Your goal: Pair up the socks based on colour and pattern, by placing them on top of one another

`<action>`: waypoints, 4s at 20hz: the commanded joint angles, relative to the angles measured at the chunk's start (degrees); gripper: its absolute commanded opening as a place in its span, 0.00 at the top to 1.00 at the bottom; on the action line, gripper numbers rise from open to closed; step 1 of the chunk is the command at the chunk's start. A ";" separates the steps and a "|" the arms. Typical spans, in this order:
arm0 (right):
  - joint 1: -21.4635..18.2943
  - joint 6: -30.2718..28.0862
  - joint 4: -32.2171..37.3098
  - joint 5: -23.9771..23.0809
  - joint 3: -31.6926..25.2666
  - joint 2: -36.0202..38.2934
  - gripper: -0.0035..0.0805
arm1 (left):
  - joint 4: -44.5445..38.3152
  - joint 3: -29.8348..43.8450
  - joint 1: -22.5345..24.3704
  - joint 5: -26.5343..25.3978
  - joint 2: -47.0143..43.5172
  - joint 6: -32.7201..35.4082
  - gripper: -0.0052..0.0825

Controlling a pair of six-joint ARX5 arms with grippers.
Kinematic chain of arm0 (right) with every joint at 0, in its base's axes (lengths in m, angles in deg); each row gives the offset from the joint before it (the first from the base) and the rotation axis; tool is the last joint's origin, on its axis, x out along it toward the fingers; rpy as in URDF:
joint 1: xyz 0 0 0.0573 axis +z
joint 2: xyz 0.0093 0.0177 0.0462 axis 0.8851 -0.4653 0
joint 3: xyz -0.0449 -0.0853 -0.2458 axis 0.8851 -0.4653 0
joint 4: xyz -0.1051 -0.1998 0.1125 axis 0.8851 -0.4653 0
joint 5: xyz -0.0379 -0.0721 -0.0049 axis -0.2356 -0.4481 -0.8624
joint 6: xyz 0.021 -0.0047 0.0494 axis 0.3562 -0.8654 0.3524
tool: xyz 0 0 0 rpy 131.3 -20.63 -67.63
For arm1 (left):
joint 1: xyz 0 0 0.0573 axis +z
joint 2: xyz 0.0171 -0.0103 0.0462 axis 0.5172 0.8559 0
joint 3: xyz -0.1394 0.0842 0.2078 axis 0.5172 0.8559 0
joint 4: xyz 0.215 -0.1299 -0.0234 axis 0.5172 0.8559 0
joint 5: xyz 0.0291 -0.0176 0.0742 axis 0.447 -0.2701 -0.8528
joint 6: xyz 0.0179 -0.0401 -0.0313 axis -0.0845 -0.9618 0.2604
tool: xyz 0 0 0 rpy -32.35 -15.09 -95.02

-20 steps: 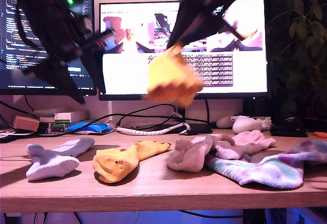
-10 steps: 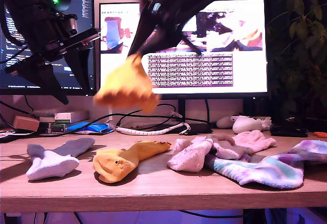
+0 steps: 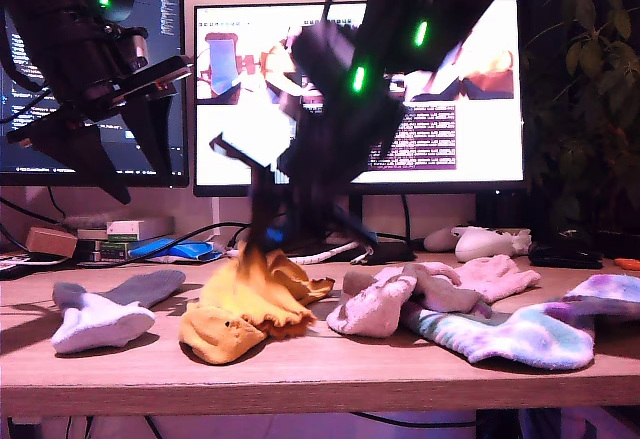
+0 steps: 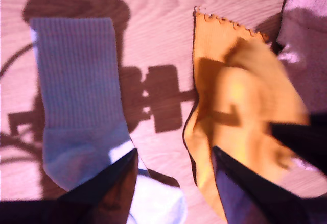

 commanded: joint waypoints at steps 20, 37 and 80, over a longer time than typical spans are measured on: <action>-1.53 -23.30 -34.86 -2.05 13.35 9.70 0.67 | 0.33 -0.07 0.83 0.37 -0.90 8.44 0.48; -0.72 -24.37 -28.70 3.80 13.35 -3.48 0.59 | 1.25 -0.07 1.33 2.14 -0.90 9.27 0.48; -7.06 -12.04 -26.49 1.62 32.48 -2.75 0.97 | 3.65 -0.07 2.08 2.10 -0.90 9.84 0.48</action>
